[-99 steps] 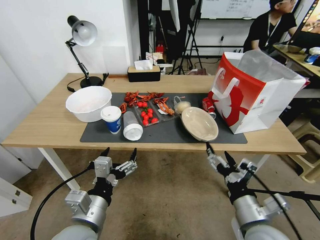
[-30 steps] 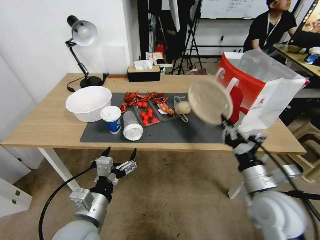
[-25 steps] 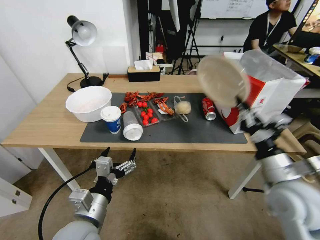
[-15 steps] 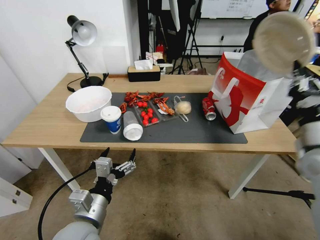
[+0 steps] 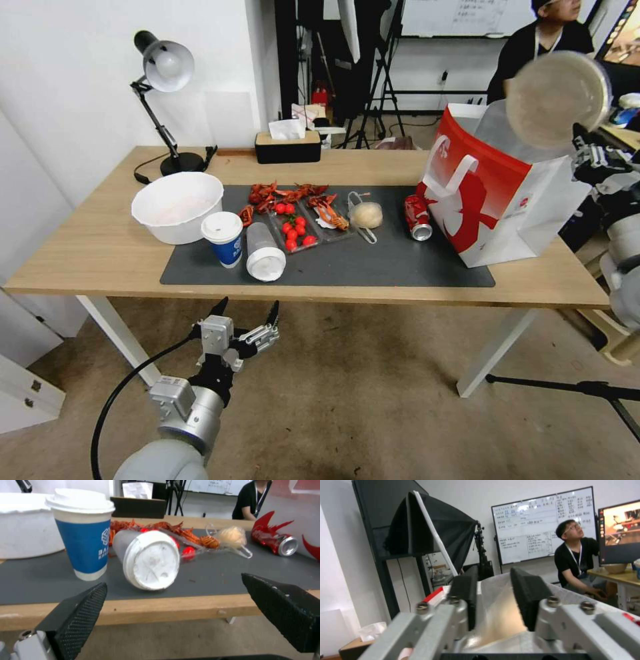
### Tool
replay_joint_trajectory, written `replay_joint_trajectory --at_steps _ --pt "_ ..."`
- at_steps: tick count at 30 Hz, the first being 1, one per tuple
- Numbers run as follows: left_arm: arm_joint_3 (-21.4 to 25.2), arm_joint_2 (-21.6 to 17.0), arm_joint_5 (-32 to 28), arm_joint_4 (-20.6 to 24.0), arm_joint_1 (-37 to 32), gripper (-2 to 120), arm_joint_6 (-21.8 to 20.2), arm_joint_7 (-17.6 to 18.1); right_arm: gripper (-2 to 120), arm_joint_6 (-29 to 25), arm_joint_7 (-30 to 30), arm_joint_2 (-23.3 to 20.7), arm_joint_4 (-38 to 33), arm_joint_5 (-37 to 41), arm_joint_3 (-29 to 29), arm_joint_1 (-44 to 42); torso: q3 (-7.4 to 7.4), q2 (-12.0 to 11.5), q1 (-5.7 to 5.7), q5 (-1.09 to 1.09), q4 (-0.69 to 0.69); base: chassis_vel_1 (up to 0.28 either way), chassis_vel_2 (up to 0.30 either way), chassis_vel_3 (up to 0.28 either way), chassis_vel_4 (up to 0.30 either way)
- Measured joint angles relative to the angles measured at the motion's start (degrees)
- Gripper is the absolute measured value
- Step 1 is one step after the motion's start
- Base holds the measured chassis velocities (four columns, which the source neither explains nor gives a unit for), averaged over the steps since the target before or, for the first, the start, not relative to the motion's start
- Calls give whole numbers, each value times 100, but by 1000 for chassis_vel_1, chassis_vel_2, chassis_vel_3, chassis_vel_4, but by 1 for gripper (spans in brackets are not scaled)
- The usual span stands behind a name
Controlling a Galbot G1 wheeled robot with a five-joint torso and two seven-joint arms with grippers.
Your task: Pick up the trash from the table and place it into the takeout bag.
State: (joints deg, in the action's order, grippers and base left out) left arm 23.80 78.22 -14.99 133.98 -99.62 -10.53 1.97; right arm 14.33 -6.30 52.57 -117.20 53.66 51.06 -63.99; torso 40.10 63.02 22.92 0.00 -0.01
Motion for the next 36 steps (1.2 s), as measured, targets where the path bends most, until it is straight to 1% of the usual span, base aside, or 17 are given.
replay_joint_trajectory --at_steps 2,4,7,9,10,12,13,15,16,18,20,26,30,31,34,35,36 --pt "9 -11 1 18 33 100 2 -6 40 24 -27 -12 -9 83 20 -30 0 0 0 0 0 0 0 0 0" --pt "21 -32 -1 16 51 100 2 -9 43 30 -38 -5 -14 86 20 -38 0 0 0 0 1 0 0 0 0" --pt "46 -98 -12 -37 95 100 3 -23 59 25 -41 90 -79 62 15 -122 0 0 0 -1 2 0 0 0 0" --pt "46 -103 -15 -46 101 100 3 -28 60 15 -37 109 -99 53 14 -146 0 0 0 0 2 0 0 0 0" --pt "45 -104 -16 -50 104 100 2 -30 65 11 -35 116 -108 51 14 -157 0 0 0 0 2 0 0 0 0" --pt "45 -105 -16 -52 105 100 2 -30 65 9 -34 119 -112 49 14 -162 0 0 0 0 1 0 0 0 0" --pt "45 -107 -17 -56 107 100 2 -31 76 1 -30 129 -127 45 14 -179 0 0 0 0 1 0 0 0 0" --pt "44 -108 -18 -58 108 100 2 -32 77 -7 -25 138 -141 41 14 -198 0 0 0 0 1 0 0 0 0" --pt "27 -110 -28 -77 119 100 0 -33 90 -55 15 183 -218 26 18 -291 0 0 0 0 1 0 0 0 0" --pt "23 -110 -31 -82 120 100 0 -33 92 -78 35 200 -256 22 29 -329 0 0 0 0 1 0 0 0 0" --pt "19 -115 -35 -102 121 100 -1 -33 99 -162 102 258 -398 18 74 -472 0 0 0 0 2 0 0 0 0" --pt "34 -97 -102 -94 119 100 2 -32 100 -512 276 366 -760 -120 211 -802 0 0 0 -1 0 0 0 0 0" --pt "58 -45 -156 -67 -3 100 59 -27 100 -1130 793 541 -1292 -768 269 -1223 0 0 0 -1 2 0 0 0 0" --pt "58 -45 -156 -67 -3 100 59 -27 100 -1130 793 541 -1292 -768 269 -1223 0 0 0 -1 2 0 0 0 0" --pt "57 -29 -154 -110 7 100 85 -36 100 -1412 1521 866 -1780 -1330 127 -1979 -1 1 0 -2 0 0 0 0 0" --pt "57 -29 -154 -110 7 100 85 -36 100 -1412 1521 866 -1780 -1330 127 -1979 -1 1 0 -2 0 0 0 0 0" --pt "47 -24 -151 -143 21 100 88 -41 100 -1523 1655 1040 -1779 -1652 -40 -2202 -1 1 -1 -2 1 0 0 0 0"
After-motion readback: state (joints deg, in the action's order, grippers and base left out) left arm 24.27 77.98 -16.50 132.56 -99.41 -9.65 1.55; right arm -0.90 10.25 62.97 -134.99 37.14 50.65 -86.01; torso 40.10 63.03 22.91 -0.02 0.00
